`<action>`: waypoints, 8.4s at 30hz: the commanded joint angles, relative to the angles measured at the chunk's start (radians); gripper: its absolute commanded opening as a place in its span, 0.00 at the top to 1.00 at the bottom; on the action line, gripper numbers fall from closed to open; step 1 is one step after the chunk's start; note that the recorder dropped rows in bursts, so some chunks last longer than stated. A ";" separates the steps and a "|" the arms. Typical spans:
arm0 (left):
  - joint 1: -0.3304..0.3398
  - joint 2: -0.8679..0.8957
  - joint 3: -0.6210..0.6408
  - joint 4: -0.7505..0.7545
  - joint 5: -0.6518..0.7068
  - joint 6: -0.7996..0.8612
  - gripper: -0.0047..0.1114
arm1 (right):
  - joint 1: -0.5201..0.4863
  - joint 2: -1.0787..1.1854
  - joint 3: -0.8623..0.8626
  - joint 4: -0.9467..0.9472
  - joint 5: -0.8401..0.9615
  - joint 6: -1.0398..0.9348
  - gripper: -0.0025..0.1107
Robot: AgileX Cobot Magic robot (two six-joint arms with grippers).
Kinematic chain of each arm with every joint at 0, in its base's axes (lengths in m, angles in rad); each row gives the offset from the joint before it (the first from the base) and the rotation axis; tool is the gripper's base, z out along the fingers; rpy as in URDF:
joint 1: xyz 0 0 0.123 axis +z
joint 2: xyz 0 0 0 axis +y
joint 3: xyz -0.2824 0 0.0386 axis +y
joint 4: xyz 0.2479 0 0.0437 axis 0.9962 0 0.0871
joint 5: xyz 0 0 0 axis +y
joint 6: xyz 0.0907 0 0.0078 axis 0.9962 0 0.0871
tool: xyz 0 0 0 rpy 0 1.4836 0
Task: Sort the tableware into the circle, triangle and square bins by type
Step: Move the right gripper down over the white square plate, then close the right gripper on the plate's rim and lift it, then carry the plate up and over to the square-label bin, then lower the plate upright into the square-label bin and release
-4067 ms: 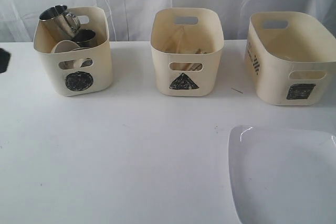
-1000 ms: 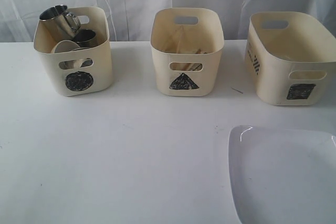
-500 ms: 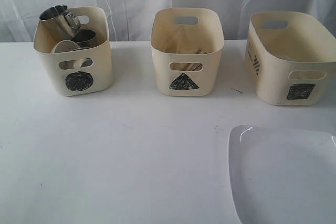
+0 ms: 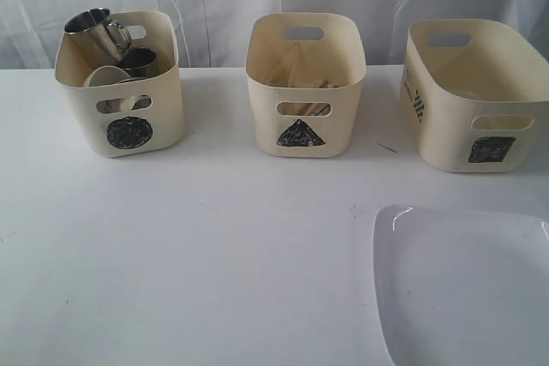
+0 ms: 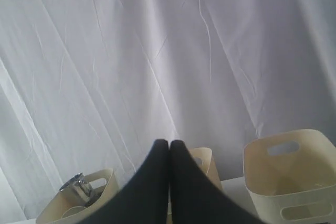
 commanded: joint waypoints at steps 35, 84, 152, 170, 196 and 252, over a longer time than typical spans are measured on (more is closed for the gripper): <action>0.002 -0.005 0.003 -0.008 -0.001 -0.005 0.55 | 0.310 0.899 -0.330 -0.379 0.805 -0.444 0.53; 0.002 -0.005 0.003 -0.008 -0.001 -0.005 0.55 | 1.195 1.631 -0.242 -0.730 0.723 0.541 0.53; 0.002 -0.005 0.003 -0.008 -0.001 -0.005 0.55 | 1.065 1.244 -0.339 -0.781 0.688 0.533 0.98; 0.002 -0.005 0.003 -0.008 -0.001 -0.005 0.55 | 1.065 0.940 -0.440 -0.936 0.671 0.489 0.98; 0.002 -0.005 0.003 -0.008 -0.001 -0.005 0.55 | 0.937 0.887 -0.550 -1.194 0.626 0.335 0.98; 0.003 -0.005 0.003 -0.008 -0.001 -0.003 0.55 | -0.004 1.551 -0.654 -1.044 -0.426 0.221 0.98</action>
